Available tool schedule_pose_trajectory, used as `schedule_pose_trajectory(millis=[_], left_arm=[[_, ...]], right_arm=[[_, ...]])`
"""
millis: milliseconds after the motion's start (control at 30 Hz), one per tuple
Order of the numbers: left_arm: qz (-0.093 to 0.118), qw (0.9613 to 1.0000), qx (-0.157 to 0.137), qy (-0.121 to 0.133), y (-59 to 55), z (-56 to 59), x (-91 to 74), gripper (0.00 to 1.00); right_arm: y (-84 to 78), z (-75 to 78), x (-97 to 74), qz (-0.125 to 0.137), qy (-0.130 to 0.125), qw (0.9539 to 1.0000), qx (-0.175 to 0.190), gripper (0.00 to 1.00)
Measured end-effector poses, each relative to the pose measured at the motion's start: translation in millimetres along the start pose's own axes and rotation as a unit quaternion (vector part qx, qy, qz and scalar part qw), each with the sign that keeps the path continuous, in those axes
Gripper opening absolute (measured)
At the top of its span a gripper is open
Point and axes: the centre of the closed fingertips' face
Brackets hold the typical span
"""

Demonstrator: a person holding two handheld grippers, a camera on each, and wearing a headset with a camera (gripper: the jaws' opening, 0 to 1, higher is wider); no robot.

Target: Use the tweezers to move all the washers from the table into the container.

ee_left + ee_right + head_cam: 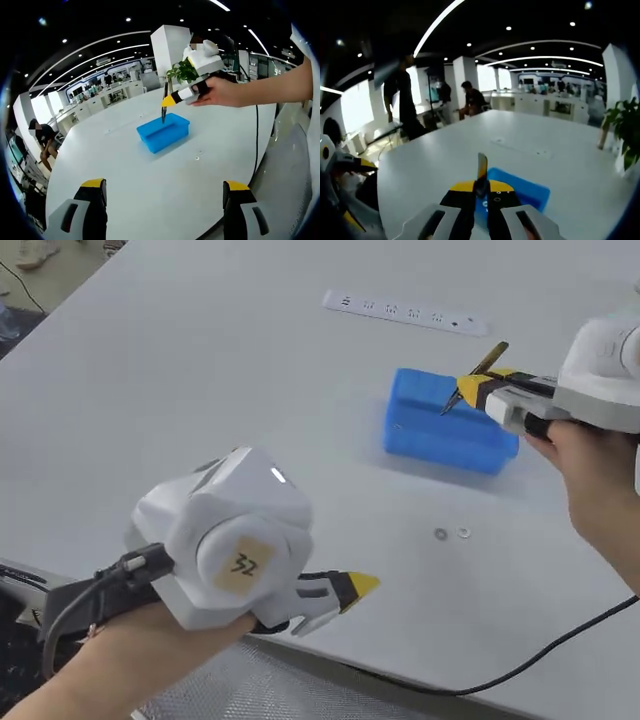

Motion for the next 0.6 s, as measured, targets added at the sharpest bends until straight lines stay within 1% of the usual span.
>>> schedule_pose_trajectory(millis=[67,100,200,267,433,533,600], left_arm=[[0.000,1.0000,0.000,0.001,-0.3,-0.4,0.1,0.99],[0.000,1.0000,0.000,0.001,-0.5,-0.4,0.2,0.99],[0.000,1.0000,-0.001,0.002,-0.7,-1.0,0.6,0.99],[0.001,1.0000,-0.002,0.002,-0.5,-1.2,0.8,0.99],[0.002,1.0000,-0.001,0.003,-0.5,-1.7,0.6,0.99],[0.001,1.0000,-0.002,0.003,-1.2,-2.2,-0.2,0.99],[0.001,1.0000,-0.002,0.003,-2.2,-2.1,-0.5,0.99]], right_arm=[[-1.6,-6.2,-7.6,0.001,0.003,1.0000,-0.004,0.04],[-2.5,-5.7,-11.1,0.001,0.002,1.0000,-0.007,0.04],[-11.4,-15.6,-22.2,-0.006,0.005,0.9999,-0.015,0.04],[-17.5,-21.7,-26.7,-0.010,0.007,0.9998,-0.015,0.04],[-41.0,-34.1,-36.5,-0.026,0.012,0.9996,0.001,0.04],[-55.9,-37.4,-39.3,-0.040,0.011,0.9991,0.006,0.04],[-64.9,-37.4,-41.4,-0.046,0.007,0.9987,0.018,0.04]])
Point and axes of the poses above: the centre of the closed fingertips' face, and the gripper's own axes: x roughly forward along the fingers, z roughly to its right, y roughly out of its top, and after that the axes turned 8 degrees about x, right-handed
